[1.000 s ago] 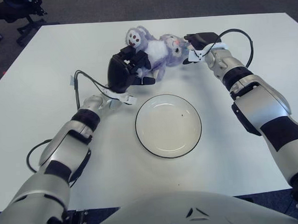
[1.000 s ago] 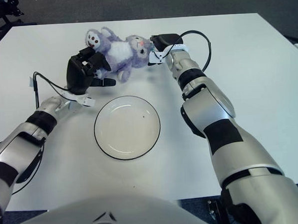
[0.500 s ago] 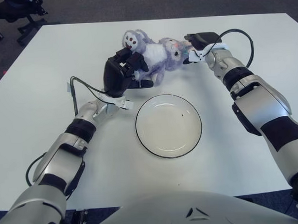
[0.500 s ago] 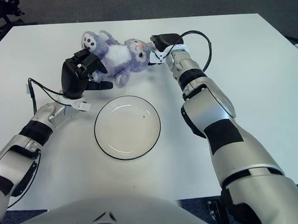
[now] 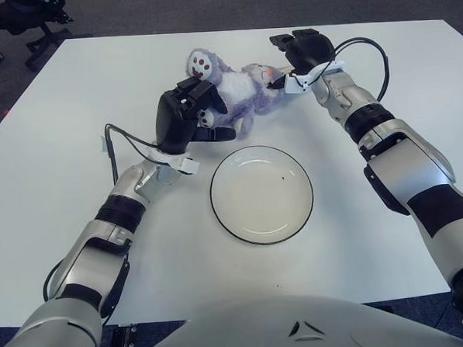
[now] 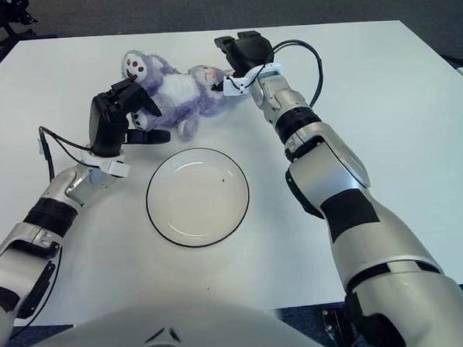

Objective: Put the doll into the plate.

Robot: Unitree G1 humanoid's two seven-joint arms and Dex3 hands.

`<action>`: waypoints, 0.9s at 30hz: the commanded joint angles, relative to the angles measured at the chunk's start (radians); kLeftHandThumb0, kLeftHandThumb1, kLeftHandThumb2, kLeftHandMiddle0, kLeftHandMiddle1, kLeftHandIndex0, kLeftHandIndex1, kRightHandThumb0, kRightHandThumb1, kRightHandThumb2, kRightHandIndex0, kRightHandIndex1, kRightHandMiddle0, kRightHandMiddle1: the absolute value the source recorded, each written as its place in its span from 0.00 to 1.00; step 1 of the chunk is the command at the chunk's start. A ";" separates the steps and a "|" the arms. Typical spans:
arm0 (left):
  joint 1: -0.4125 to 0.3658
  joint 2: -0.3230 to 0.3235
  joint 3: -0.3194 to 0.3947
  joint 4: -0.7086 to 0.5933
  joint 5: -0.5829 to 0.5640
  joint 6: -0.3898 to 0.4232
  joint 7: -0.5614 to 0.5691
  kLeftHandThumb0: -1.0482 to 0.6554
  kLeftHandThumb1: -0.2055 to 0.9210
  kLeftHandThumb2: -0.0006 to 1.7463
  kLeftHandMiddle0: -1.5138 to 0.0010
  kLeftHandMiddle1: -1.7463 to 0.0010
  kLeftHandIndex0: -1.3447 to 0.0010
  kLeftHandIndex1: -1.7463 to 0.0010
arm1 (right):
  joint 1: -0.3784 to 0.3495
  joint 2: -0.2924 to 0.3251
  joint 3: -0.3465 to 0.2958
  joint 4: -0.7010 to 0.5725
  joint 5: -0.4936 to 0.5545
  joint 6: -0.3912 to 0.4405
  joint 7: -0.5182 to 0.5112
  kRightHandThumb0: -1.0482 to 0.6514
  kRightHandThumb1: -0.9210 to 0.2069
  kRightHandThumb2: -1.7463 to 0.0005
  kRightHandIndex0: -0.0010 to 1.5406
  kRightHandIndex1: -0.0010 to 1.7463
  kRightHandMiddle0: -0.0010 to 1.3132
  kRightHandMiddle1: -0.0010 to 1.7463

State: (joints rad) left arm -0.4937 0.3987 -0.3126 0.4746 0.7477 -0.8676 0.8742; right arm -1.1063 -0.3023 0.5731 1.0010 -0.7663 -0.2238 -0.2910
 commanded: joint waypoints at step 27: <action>-0.017 -0.061 0.051 0.057 -0.016 -0.094 -0.047 0.58 0.73 0.40 0.40 0.00 0.49 0.00 | 0.108 -0.045 -0.038 -0.252 0.052 0.027 0.413 0.20 0.06 1.00 0.16 0.01 0.25 0.00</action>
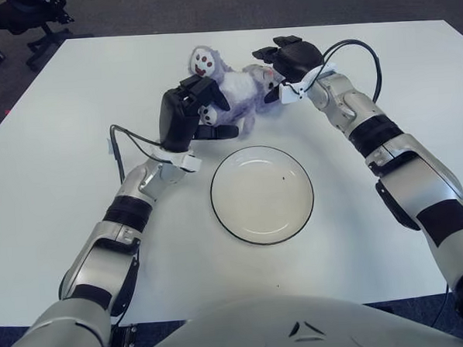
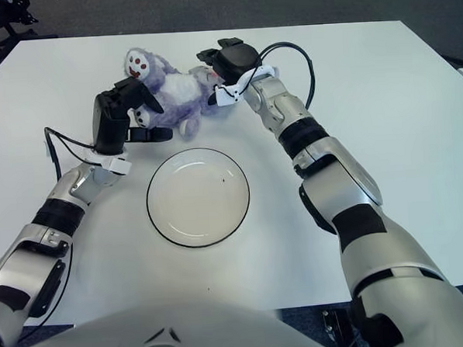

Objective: Put the doll into the plate.

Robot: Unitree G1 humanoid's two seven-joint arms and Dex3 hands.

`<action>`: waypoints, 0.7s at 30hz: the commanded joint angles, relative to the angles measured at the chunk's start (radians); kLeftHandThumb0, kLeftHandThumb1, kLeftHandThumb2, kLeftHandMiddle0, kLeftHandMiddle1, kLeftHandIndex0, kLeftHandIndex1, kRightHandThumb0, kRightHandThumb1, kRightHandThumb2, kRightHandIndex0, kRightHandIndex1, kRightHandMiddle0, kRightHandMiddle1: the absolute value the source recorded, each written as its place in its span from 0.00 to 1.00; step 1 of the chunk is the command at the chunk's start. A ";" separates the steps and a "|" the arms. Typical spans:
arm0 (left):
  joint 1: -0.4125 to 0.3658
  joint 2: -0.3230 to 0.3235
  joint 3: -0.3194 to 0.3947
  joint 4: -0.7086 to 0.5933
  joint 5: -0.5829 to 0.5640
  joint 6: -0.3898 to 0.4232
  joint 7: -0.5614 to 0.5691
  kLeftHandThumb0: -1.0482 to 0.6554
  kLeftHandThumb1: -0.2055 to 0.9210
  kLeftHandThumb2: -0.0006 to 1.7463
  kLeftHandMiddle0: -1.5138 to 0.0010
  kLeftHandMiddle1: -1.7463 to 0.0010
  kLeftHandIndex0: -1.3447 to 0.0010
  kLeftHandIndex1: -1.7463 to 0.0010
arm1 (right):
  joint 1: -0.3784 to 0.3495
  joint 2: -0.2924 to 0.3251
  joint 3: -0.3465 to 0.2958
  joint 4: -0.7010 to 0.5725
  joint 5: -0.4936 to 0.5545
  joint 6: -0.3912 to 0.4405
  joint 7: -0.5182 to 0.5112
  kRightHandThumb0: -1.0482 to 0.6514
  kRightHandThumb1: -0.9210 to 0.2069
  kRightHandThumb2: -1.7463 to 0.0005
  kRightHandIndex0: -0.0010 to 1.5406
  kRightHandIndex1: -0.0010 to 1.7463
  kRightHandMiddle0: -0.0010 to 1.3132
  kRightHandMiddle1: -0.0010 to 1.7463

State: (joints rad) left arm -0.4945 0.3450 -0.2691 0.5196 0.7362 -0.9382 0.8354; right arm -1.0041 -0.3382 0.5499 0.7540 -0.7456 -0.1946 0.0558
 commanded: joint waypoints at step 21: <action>-0.027 -0.021 0.031 0.017 0.022 -0.061 0.002 0.58 0.73 0.40 0.39 0.00 0.48 0.00 | -0.033 0.040 -0.044 0.158 0.113 -0.031 0.219 0.09 0.03 1.00 0.15 0.00 0.22 0.00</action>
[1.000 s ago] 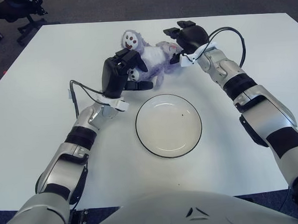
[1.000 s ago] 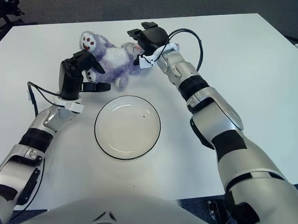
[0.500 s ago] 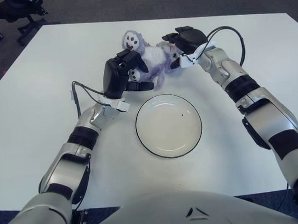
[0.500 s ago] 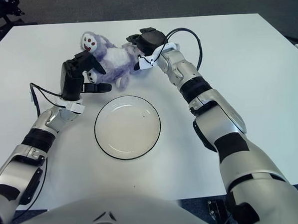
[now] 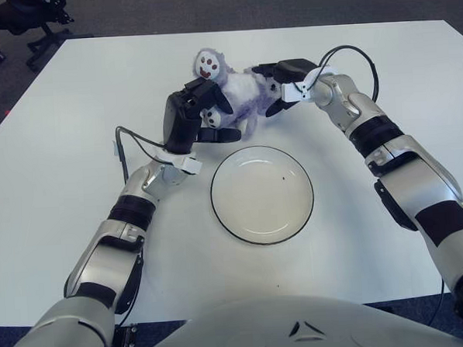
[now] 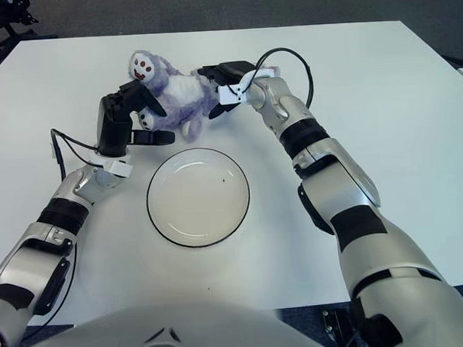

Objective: Put the doll into the plate.

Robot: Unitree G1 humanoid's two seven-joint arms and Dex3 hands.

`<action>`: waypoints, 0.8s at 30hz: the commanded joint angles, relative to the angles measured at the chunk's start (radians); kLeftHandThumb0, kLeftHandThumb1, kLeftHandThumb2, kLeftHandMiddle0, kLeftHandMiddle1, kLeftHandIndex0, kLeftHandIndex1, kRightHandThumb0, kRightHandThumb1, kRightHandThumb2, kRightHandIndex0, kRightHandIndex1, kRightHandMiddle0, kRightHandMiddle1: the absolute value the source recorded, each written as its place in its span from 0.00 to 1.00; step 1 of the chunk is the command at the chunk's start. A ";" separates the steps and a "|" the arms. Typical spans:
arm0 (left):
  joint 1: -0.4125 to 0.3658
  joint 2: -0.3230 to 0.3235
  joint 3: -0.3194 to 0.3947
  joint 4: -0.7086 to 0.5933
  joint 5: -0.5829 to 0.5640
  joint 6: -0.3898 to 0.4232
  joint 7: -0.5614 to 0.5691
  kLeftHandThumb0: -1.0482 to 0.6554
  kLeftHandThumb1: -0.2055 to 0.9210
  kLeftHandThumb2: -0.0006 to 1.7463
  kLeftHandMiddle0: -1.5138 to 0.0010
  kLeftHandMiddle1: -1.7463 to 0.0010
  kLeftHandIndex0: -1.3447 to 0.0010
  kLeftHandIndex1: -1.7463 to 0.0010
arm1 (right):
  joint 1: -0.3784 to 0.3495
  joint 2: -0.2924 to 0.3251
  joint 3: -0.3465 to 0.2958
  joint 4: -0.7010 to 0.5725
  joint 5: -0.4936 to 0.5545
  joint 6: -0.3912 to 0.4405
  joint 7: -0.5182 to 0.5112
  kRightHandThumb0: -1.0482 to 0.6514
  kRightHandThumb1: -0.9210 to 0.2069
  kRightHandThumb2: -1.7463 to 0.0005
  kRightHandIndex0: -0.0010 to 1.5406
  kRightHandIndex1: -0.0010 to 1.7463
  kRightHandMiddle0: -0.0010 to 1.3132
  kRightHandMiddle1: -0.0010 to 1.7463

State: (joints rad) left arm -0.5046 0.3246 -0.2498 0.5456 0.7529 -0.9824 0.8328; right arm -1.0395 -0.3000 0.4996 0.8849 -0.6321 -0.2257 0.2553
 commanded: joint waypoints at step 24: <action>-0.022 -0.016 0.025 -0.019 0.044 -0.048 0.032 0.57 0.73 0.40 0.38 0.00 0.47 0.00 | -0.059 0.092 0.066 0.324 -0.048 -0.003 -0.154 0.03 0.01 1.00 0.17 0.00 0.21 0.00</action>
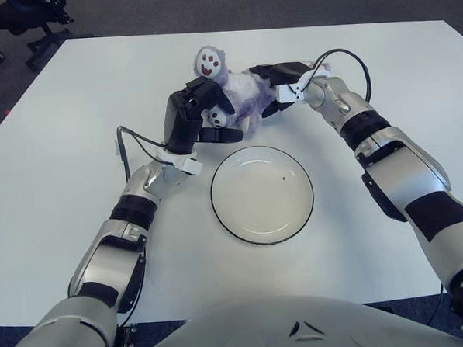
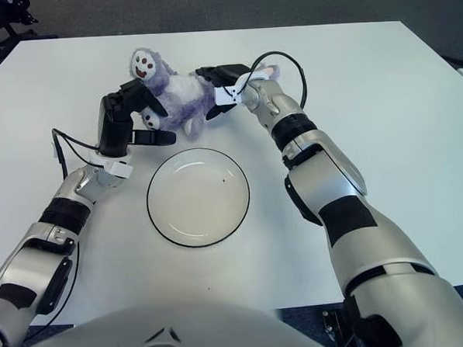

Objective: Put the doll into the plate.

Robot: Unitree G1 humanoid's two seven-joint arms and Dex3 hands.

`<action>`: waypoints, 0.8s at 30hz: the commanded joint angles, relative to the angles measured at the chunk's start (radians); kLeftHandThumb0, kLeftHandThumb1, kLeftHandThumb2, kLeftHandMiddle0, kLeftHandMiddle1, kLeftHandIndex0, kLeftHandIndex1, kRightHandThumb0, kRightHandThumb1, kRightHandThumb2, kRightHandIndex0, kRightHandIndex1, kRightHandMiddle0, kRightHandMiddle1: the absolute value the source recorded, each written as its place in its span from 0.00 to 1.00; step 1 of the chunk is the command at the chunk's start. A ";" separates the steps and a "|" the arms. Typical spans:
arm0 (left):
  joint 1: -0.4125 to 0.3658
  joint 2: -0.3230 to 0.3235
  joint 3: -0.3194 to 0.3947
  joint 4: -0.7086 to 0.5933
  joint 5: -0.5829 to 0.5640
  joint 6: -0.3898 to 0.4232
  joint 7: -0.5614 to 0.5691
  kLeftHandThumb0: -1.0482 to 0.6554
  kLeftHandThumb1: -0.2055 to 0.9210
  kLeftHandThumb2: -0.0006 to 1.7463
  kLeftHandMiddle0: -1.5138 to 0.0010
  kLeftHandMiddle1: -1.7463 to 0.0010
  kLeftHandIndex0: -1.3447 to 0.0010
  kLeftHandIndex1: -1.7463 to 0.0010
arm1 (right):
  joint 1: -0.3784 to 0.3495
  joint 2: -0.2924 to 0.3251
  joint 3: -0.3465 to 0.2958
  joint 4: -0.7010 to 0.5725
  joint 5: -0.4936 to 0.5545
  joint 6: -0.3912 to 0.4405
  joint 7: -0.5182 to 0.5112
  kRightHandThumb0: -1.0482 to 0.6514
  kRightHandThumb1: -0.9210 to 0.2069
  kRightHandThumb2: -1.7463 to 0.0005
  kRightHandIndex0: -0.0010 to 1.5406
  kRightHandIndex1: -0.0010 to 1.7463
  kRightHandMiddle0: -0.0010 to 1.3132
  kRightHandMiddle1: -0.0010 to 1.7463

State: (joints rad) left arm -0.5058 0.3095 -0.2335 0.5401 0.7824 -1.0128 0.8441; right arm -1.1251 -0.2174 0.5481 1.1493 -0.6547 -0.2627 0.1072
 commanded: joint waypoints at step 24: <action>-0.026 0.007 -0.014 -0.032 0.177 0.064 0.214 0.56 0.78 0.33 0.39 0.00 0.48 0.00 | 0.012 0.018 0.053 0.100 -0.060 0.049 -0.218 0.19 0.08 1.00 0.18 0.00 0.23 0.01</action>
State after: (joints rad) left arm -0.5098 0.3063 -0.2392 0.5138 0.9502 -0.9574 1.0360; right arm -1.1277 -0.1944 0.5905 1.2284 -0.6939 -0.2316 -0.1007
